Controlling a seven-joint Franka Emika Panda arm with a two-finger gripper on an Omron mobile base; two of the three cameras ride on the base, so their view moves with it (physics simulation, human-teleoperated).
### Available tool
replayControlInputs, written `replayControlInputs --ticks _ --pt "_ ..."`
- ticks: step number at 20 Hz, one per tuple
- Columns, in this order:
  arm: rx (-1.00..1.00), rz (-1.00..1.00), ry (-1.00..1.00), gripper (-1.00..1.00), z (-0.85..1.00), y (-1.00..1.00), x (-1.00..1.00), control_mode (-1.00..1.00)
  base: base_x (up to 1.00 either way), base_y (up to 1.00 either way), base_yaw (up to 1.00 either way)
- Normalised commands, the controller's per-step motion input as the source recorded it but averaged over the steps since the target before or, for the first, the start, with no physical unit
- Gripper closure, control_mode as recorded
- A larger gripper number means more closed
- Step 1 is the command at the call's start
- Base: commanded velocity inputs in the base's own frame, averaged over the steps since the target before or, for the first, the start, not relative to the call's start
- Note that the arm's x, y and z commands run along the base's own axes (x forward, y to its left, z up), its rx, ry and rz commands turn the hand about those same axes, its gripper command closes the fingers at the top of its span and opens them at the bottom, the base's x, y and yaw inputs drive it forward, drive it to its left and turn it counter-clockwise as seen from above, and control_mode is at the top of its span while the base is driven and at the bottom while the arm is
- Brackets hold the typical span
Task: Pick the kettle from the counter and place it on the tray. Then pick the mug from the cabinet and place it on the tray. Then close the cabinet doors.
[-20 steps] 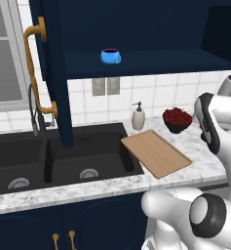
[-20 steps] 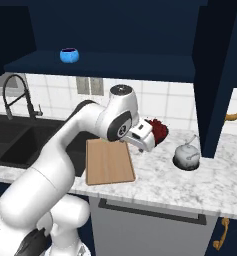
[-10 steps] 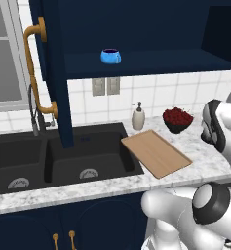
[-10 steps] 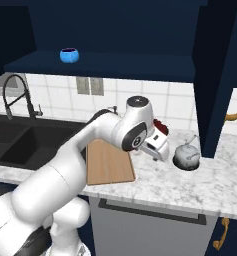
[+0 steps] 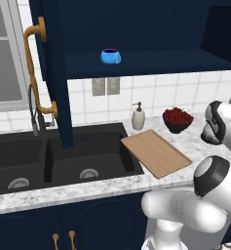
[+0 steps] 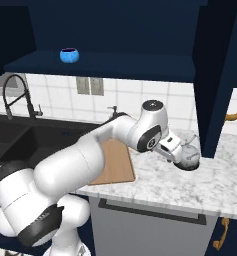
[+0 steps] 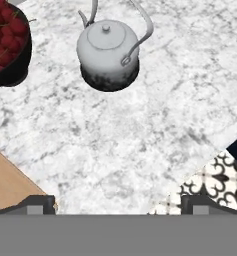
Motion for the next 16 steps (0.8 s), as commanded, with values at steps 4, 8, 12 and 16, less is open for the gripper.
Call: replayControlInputs --ticks 4,8,12,16 --pt "0.0 0.0 0.0 -1.0 0.0 -0.26 0.54 -1.0 0.0 0.0 0.0" --pt "0.0 0.0 0.0 -1.0 -0.01 -0.3 0.45 -1.0 0.0 0.0 0.0" --pt "0.0 -0.01 -0.07 -1.0 -0.31 -0.28 0.13 -1.0 0.0 0.0 0.0" --pt "0.0 -0.02 -0.06 -1.0 -0.2 -0.26 0.22 -1.0 0.0 0.0 0.0"
